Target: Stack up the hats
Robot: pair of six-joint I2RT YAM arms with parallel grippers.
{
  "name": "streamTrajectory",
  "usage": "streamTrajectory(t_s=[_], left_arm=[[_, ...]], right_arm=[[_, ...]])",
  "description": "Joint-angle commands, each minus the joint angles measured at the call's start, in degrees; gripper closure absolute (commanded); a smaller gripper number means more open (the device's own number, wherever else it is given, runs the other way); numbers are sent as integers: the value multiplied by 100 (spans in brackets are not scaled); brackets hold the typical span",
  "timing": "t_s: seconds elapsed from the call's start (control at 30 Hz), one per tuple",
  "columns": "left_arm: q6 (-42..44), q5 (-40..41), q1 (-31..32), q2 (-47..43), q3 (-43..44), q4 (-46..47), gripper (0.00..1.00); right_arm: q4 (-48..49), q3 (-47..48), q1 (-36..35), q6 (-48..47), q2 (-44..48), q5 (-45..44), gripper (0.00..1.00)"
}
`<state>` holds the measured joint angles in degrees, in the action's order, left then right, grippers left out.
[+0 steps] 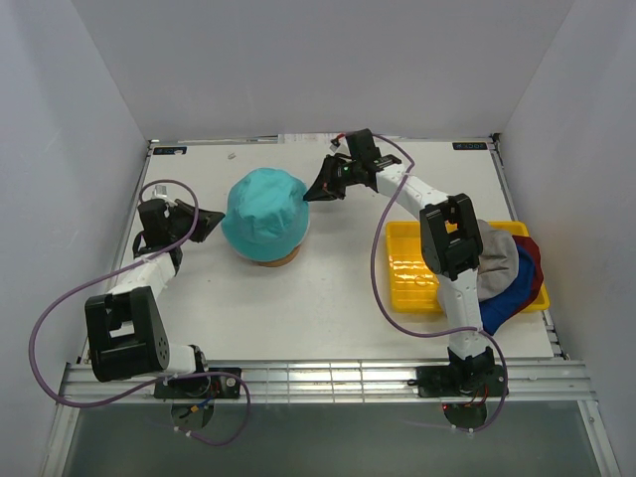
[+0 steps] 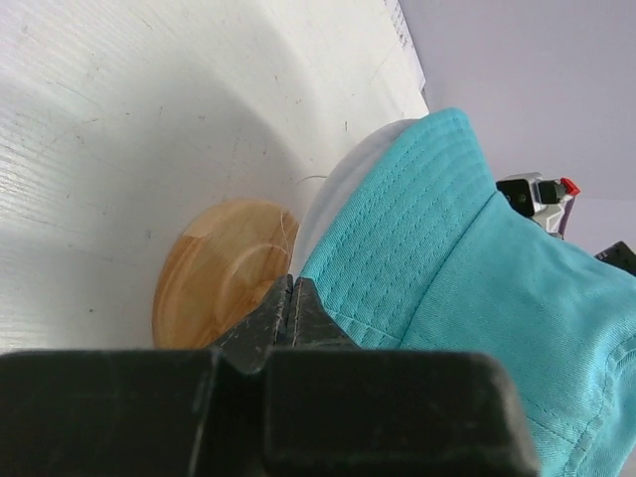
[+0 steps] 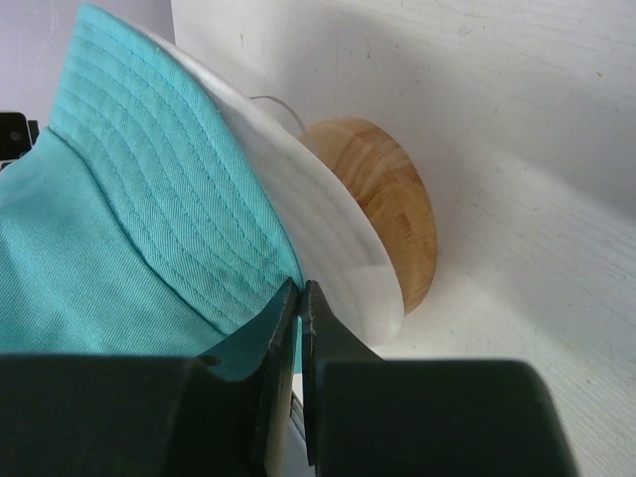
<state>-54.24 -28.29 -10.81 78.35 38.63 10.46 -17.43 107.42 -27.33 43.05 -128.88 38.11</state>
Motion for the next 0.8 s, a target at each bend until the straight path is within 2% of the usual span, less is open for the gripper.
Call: streamTrajectory(t_s=[0.0, 0.13, 0.5, 0.77], left_arm=[[10, 165, -18, -48, -75, 1, 100], [141, 579, -9, 128, 109, -615, 100], [255, 948, -18, 216, -233, -589, 100], [352, 966, -9, 234, -348, -536, 100]], right_arm=[[82, -72, 44, -103, 65, -57, 92], [-155, -124, 35, -253, 100, -251, 92], [-226, -669, 44, -517, 249, -576, 92], [-269, -643, 44, -648, 284, -682, 92]])
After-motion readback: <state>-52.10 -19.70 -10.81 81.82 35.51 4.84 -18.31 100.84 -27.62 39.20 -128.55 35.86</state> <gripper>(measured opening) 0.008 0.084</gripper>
